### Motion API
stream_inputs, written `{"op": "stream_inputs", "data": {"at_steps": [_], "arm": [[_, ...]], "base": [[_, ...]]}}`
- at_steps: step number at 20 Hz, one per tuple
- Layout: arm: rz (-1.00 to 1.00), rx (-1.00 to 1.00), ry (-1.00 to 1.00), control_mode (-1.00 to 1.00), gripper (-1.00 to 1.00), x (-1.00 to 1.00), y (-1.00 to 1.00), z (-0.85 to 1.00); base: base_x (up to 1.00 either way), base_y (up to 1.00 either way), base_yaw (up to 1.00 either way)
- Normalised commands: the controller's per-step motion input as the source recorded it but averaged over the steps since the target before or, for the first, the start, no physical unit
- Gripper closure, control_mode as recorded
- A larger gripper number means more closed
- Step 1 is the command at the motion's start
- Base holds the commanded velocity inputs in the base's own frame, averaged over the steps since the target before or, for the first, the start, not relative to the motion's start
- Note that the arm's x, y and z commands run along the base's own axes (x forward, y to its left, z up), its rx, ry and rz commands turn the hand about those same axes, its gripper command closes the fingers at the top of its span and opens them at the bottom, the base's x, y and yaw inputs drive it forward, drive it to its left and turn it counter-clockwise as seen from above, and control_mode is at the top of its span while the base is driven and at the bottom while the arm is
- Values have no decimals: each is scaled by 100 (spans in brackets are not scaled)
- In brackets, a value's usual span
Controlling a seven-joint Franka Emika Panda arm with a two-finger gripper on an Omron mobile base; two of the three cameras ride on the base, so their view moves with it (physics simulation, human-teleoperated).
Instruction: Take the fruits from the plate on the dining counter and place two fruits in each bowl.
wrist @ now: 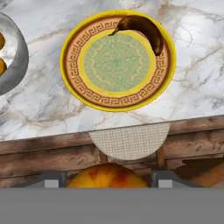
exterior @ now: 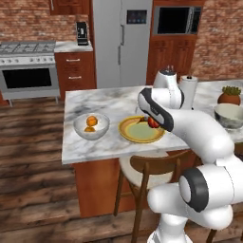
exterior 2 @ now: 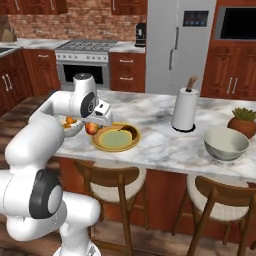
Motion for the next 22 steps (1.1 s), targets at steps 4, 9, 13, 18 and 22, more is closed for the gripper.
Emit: {"op": "stream_inputs", "data": {"at_steps": [4,9,13,18,22], "arm": [[0,0,0,100,100,0,0,0],[0,0,0,100,100,0,0,0],[0,0,0,100,100,0,0,0],[0,0,0,100,100,0,0,0],[0,0,0,100,100,0,0,0]], "base": [[-31,-92,0],[-9,-86,-1],[2,-52,-4],[29,-8,-4],[53,0,-2]]}}
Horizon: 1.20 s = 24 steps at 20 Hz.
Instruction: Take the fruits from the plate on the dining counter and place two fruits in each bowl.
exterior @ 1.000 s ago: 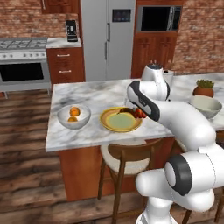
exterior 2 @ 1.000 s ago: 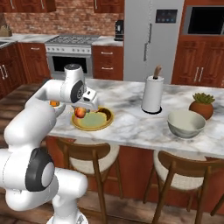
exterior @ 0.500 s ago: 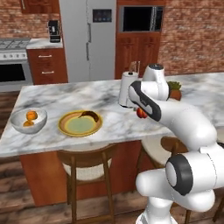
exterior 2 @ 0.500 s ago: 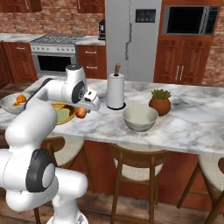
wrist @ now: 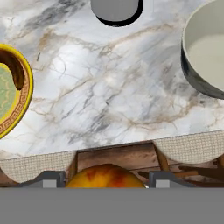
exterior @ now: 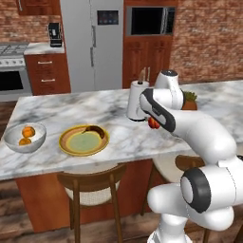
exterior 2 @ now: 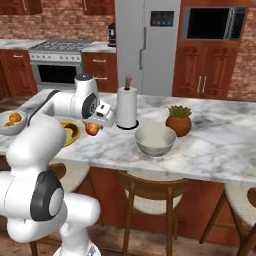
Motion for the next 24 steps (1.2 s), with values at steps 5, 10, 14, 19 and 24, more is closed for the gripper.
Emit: {"op": "stream_inputs", "data": {"at_steps": [5,10,14,19,24], "arm": [[0,0,0,100,100,0,0,0],[0,0,0,100,100,0,0,0],[0,1,0,-100,100,36,-8,3],[-7,0,1,-100,100,48,-47,0],[-14,1,5,-100,100,34,-82,0]], "base": [[48,-4,0],[34,-8,0],[11,0,0],[0,0,0],[0,0,0]]}}
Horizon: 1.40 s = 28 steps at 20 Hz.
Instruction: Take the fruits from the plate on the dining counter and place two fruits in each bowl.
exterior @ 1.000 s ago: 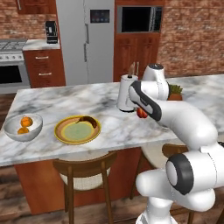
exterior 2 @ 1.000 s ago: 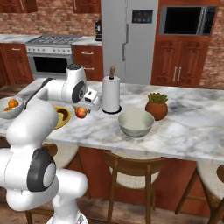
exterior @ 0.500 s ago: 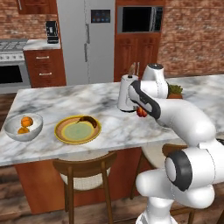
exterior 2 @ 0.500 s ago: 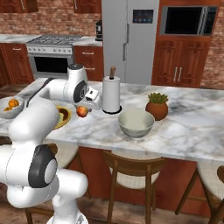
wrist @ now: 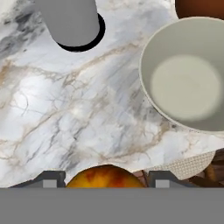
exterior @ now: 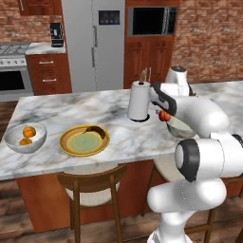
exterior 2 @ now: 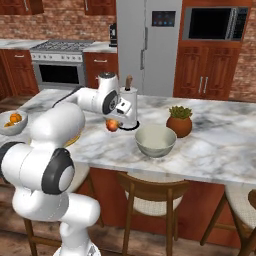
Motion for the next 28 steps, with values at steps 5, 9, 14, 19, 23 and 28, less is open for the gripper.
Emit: {"op": "stream_inputs", "data": {"at_steps": [5,9,14,19,23,28], "arm": [[-9,1,2,-100,100,14,-77,-13],[-2,2,0,-100,100,18,-46,-27],[0,6,0,-100,100,22,-41,-22],[0,4,0,-100,100,21,-35,-12],[0,1,0,-100,100,14,-36,-21],[0,-3,-5,-100,100,1,-11,-53]], "base": [[0,0,0],[0,0,0],[0,0,0],[0,0,0],[0,0,0],[0,0,0]]}}
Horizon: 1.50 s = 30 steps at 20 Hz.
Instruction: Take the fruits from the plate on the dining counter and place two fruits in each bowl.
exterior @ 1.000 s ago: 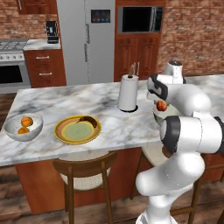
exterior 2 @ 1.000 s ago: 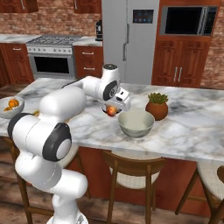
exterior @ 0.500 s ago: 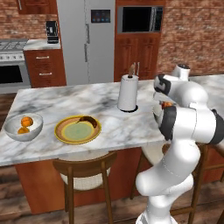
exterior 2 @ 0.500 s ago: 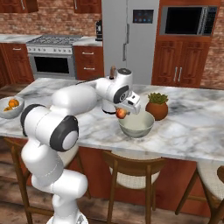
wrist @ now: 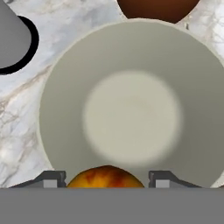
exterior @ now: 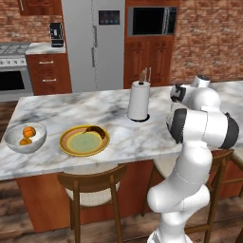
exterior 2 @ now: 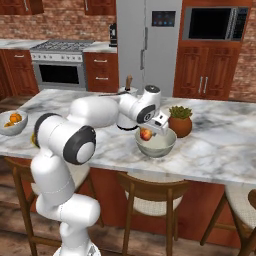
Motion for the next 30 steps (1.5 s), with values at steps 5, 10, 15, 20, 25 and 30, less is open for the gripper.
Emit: {"op": "stream_inputs", "data": {"at_steps": [5,10,15,20,25,30], "arm": [[0,-4,-10,-100,100,0,0,-48],[0,-1,0,-100,100,-1,-5,-18],[-2,-1,0,-100,100,-1,-16,-8],[0,0,0,-100,-100,0,-10,0],[0,0,0,-100,-100,0,0,5],[0,0,0,-100,-100,0,0,21]], "base": [[0,0,0],[0,0,0],[0,0,0],[0,0,0],[0,0,0],[0,0,0]]}}
